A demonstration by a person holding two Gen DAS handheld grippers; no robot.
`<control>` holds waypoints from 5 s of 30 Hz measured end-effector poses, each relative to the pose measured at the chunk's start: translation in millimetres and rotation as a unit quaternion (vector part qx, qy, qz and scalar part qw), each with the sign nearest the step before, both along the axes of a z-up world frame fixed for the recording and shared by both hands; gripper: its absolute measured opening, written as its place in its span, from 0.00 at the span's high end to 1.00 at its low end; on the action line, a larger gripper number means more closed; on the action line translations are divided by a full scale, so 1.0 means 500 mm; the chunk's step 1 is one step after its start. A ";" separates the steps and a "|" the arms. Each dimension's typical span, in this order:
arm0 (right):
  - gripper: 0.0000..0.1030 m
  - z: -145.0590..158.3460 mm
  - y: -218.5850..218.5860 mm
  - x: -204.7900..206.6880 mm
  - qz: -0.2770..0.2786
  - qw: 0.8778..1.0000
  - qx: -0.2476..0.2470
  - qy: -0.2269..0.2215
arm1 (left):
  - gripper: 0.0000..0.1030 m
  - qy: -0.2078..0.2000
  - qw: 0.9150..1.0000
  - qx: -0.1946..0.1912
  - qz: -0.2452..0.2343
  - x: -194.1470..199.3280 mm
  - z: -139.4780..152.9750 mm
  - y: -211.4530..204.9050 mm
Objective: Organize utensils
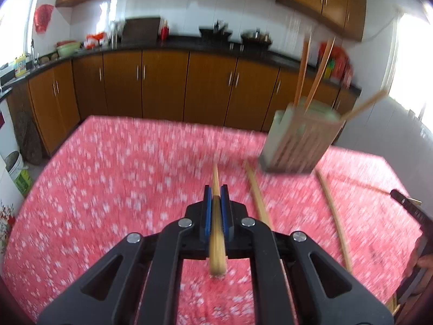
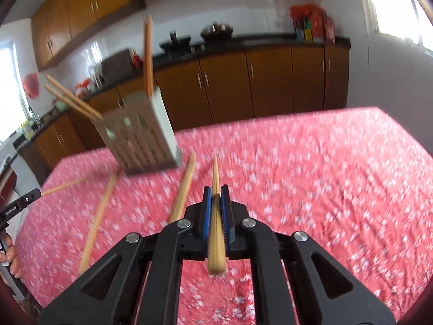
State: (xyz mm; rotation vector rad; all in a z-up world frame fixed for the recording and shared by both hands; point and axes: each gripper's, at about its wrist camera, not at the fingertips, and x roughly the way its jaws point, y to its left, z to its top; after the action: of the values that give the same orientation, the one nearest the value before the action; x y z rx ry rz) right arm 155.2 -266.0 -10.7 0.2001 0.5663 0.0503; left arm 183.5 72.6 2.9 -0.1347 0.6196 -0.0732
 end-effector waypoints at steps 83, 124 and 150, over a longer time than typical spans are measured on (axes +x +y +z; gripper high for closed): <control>0.62 0.018 0.027 0.058 -0.003 1.000 0.014 0.001 | 0.72 -0.085 0.996 -0.011 -0.017 0.033 0.123 -0.047; 0.92 -0.179 0.093 0.065 0.036 0.987 -0.006 0.154 | 0.83 0.153 0.984 0.038 -0.088 0.059 -0.205 -0.159; 0.92 -0.181 0.024 0.088 -0.005 0.989 -0.038 0.144 | 0.89 0.132 0.990 0.044 -0.033 0.077 -0.201 -0.032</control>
State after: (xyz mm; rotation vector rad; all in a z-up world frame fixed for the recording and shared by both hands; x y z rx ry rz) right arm 199.4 -253.8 -101.1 0.1364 0.8540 -0.0110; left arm 221.7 56.6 -97.5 -0.0380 0.8905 -0.0929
